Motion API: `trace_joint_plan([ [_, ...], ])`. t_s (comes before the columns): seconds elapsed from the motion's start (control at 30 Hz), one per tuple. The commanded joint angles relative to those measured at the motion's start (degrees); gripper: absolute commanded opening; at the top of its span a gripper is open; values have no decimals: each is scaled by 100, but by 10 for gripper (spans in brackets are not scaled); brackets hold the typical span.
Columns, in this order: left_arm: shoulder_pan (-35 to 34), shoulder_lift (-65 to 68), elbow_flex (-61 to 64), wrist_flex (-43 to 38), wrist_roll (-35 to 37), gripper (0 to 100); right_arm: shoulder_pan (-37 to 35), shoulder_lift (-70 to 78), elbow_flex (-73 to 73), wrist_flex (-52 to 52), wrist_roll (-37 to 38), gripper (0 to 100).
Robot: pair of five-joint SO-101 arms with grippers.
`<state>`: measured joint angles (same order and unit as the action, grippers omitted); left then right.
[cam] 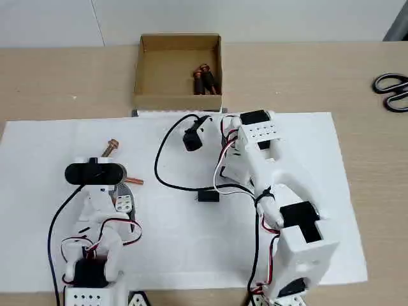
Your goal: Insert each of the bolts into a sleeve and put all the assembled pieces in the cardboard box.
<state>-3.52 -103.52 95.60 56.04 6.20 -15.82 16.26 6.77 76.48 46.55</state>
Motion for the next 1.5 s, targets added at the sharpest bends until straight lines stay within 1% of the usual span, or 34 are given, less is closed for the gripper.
trace_joint_plan([
  [0.0, -26, -62, -31, -123, 9, 7, 40, 22, -62, -119, -70, 188],
  [0.2, -26, -62, -31, -123, 9, 7, -295, -22, -79, -119, -70, 188],
  [0.47, -26, -62, -31, -123, 9, 7, -356, -57, -97, -101, -70, 188],
  [0.77, -26, -62, -31, -123, 9, 7, -576, -514, -62, -57, -53, 187],
  [1.1, -26, -62, -31, -123, 9, 7, -514, -75, -62, -119, -53, 187],
  [1.33, -26, -62, -31, -123, 9, 7, -277, -48, -62, -207, -35, 185],
  [1.4, -26, -62, -31, -123, 9, 7, -251, -13, -62, -242, -26, 159],
  [1.47, -26, -62, -31, -123, 9, 7, -251, 101, -62, -242, -26, 99],
])
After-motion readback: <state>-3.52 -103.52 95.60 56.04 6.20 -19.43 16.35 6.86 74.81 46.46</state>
